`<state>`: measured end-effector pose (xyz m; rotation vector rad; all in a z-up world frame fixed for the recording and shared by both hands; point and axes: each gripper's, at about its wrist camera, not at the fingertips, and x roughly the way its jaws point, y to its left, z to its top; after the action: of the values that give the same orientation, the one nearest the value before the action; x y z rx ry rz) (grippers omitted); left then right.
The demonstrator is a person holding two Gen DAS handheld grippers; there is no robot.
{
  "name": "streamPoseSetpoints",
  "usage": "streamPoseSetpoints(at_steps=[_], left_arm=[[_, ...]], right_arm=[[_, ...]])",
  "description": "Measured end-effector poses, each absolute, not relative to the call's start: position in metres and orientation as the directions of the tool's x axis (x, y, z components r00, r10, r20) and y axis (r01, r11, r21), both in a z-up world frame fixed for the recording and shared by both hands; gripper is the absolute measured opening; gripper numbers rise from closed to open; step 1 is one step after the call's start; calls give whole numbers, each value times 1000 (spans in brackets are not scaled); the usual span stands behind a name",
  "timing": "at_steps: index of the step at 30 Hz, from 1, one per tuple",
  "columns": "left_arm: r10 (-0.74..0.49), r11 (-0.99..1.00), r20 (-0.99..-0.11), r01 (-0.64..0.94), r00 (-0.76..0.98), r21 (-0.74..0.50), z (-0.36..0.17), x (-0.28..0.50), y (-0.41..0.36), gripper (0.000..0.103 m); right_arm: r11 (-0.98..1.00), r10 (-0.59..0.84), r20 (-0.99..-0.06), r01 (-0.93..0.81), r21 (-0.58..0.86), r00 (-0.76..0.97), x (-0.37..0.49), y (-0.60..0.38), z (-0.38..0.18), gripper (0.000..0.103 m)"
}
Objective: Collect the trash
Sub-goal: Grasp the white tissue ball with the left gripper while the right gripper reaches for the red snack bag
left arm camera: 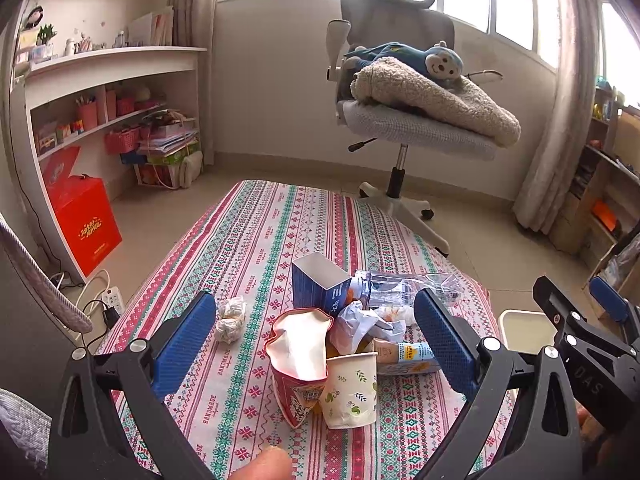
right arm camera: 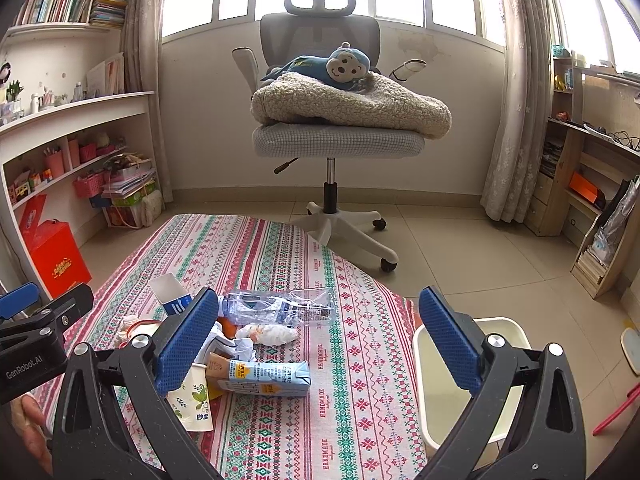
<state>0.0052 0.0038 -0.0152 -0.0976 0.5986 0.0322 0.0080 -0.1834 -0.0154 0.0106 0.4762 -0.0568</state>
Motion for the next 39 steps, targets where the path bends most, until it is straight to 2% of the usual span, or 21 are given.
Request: streamPoseSetpoints(at_steps=[17,21,24,27,29,32,35,38,39], left_arm=[[9,994,-574,-69,819,-83,-16,7,7,96],[4,991,-582,-83,813,-109,-7,22,25,96],[31,984,-553,-123,833,-131,15,44,59,96],[36,983,-527,-126,849,-136,31,71,92,96],[-39,988,-589,-57,807,-142,23,95,107,96],[-133,972,-768,-70,627,-226,-28,122,123,96],[-46,984,-910,-140,412,-113,-77,136,123,96],[29,989,-928,-143,372,-27,-99,143,125,96],[40,989,-934,-148,355,-14,-107,147,126,96]], right_arm=[[998,-68,-482,68,-16,874,11,-184,-20,96],[998,-57,-557,68,-1,828,25,-187,-24,96],[998,-30,-619,56,22,785,41,-190,-19,96],[999,4,-637,18,29,771,55,-185,-5,96],[999,43,-652,-23,40,757,69,-179,5,96],[996,90,-701,-65,62,707,92,-172,4,96],[992,123,-748,-63,109,652,110,-176,-21,96],[983,131,-836,40,179,533,126,-192,-68,96],[962,204,-859,66,264,470,132,-197,-79,96]])
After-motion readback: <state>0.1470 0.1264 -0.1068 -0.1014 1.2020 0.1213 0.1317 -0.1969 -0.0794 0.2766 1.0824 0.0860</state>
